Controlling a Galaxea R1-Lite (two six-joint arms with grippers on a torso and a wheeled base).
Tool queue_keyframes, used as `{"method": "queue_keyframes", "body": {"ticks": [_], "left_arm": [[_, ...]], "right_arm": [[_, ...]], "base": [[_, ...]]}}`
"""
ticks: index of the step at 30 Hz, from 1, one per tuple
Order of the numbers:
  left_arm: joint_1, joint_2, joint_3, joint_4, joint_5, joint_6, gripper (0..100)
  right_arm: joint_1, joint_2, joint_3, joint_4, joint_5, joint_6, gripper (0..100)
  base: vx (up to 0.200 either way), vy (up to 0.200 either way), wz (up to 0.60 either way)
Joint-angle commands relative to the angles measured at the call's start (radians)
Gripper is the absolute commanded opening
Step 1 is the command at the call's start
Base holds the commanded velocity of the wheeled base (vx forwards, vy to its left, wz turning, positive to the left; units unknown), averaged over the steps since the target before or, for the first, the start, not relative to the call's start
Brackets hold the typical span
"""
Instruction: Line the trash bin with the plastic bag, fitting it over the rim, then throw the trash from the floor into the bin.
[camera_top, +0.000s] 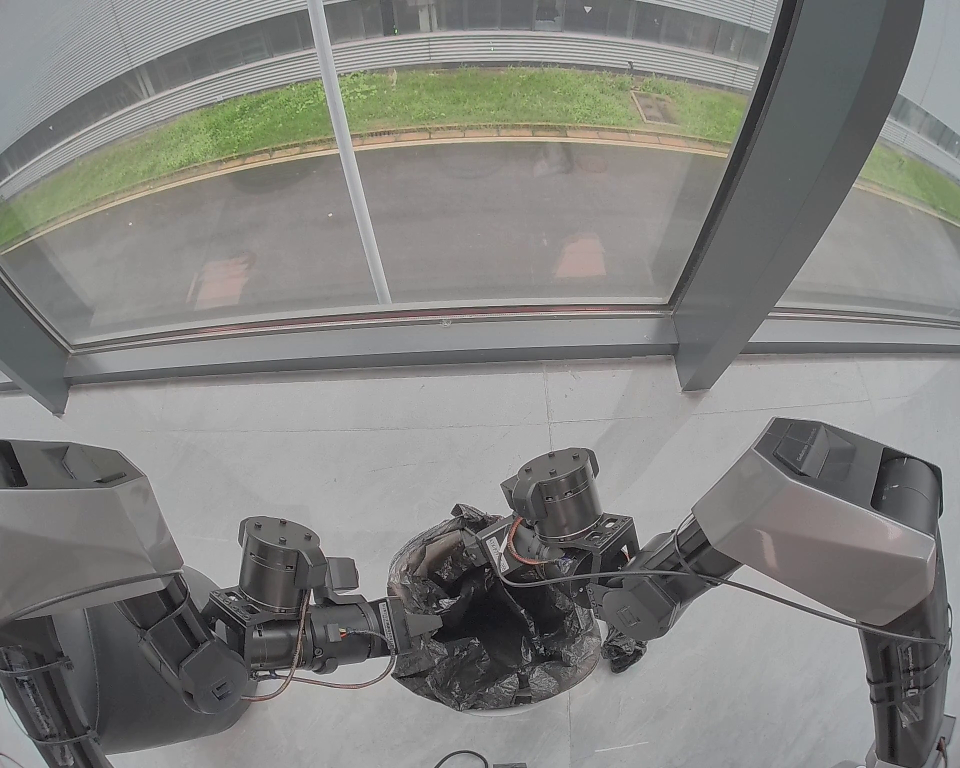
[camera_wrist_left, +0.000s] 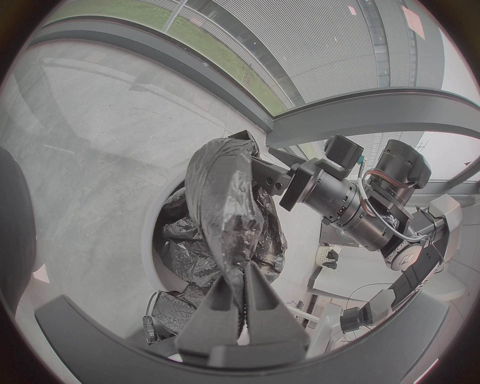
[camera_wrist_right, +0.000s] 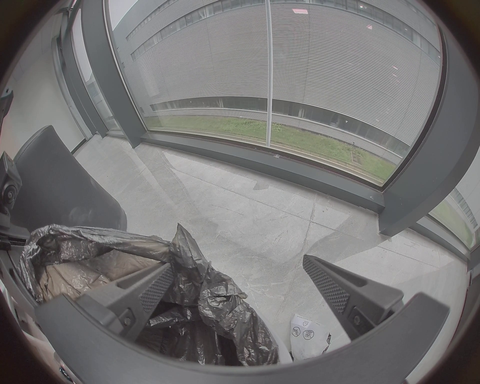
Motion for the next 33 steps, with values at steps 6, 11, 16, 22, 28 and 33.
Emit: {"method": "queue_keyframes", "body": {"ticks": [6,11,16,22,28,33], "left_arm": [[0.004,0.006,-0.001,-0.001,0.000,-0.001,100],[0.005,0.001,0.002,-0.001,0.000,-0.001,100],[0.005,0.003,0.000,0.000,0.059,0.005,100],[0.009,-0.016,0.023,-0.003,0.111,0.044,100],[0.001,-0.026,0.063,-0.001,0.149,0.071,100],[0.002,0.017,0.091,-0.011,0.273,0.151,100]], "right_arm": [[0.000,-0.001,0.000,0.000,0.001,0.001,100],[0.002,-0.002,0.000,0.000,0.001,0.001,100],[0.002,-0.001,0.000,-0.002,0.001,0.002,100],[0.005,-0.002,0.000,-0.002,0.001,0.009,100],[0.008,-0.001,0.001,-0.002,0.001,0.010,100],[0.008,-0.002,0.001,-0.002,0.001,0.012,100]], "base": [[0.000,0.000,0.00],[0.000,0.000,0.00],[0.000,0.000,0.00],[0.000,0.000,0.00],[0.000,0.000,0.00],[0.000,0.000,0.00]]}}
